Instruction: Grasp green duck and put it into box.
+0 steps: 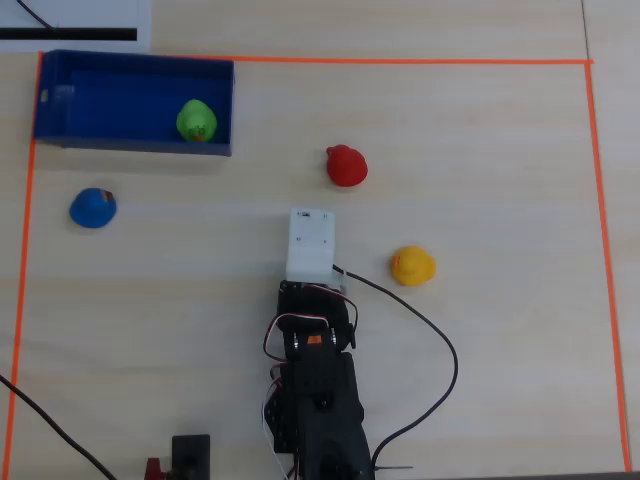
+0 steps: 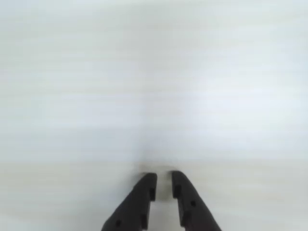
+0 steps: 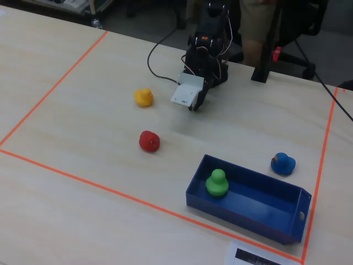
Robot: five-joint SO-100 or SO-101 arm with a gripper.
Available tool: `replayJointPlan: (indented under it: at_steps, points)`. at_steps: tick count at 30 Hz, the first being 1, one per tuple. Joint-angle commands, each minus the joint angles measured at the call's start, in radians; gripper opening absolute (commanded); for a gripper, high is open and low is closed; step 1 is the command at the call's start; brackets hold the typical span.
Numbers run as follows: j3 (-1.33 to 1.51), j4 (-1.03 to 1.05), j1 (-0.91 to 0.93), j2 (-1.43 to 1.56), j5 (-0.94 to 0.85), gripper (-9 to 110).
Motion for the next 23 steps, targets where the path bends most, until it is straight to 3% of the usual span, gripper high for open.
replayJointPlan:
  at_steps: [1, 5, 23]
  points:
    - [-0.006, 0.219, 0.011, 0.081, -0.055, 0]
    - [-0.006, 0.288, 0.029, 0.209, -0.044, 1]
    - [-0.005, 0.288, 0.049, 0.209, -0.044, 3]
